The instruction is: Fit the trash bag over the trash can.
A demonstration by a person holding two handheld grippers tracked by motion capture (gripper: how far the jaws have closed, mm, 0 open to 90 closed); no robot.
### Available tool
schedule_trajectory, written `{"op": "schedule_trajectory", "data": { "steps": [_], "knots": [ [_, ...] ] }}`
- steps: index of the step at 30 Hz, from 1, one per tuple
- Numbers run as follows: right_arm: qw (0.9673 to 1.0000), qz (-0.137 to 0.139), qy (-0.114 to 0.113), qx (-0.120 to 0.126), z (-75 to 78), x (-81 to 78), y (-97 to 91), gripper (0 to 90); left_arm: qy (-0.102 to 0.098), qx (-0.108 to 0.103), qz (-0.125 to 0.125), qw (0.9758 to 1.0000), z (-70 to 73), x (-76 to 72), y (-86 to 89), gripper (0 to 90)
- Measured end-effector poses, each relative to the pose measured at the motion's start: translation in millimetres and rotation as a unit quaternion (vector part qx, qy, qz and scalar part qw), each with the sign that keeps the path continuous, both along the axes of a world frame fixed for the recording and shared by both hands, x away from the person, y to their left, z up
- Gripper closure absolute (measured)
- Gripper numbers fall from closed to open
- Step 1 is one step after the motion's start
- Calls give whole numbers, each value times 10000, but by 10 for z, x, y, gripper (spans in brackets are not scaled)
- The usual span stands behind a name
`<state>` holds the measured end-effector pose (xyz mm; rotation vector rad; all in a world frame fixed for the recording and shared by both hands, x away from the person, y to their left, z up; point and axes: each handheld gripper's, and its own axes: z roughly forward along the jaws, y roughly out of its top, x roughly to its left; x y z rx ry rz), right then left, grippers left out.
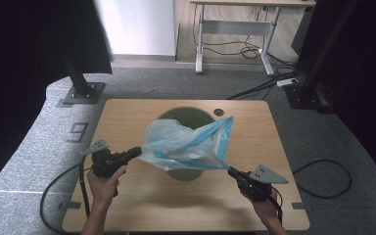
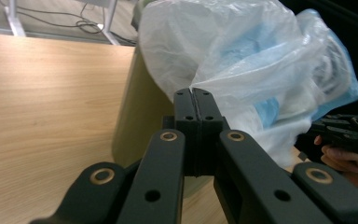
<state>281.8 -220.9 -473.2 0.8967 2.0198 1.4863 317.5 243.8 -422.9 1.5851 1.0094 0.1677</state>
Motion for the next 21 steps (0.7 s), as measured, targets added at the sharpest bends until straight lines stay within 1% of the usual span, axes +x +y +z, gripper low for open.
{"op": "schedule_trajectory", "data": {
  "steps": [3,5,7,8,11,13,21],
  "knots": [
    [10000,-29,64,7,-29,36,-10,889,9,2,10,10000,-5,9,29,900],
    [10000,-44,68,-11,-34,56,-3,888,37,22,22,10000,-12,25,30,899],
    [10000,-52,71,-35,-34,78,3,889,62,73,38,9999,-25,45,18,900],
    [9999,-58,114,-31,-39,93,5,888,76,97,34,9999,-32,53,14,900],
    [9998,-62,203,-60,-65,117,17,888,120,137,39,9998,-68,76,-6,900],
    [9997,-66,215,-77,-83,126,28,889,157,159,40,9997,-102,91,-20,900],
    [9992,-93,349,-182,-159,188,65,888,370,370,90,9986,-240,166,-112,899]
  ]
}}
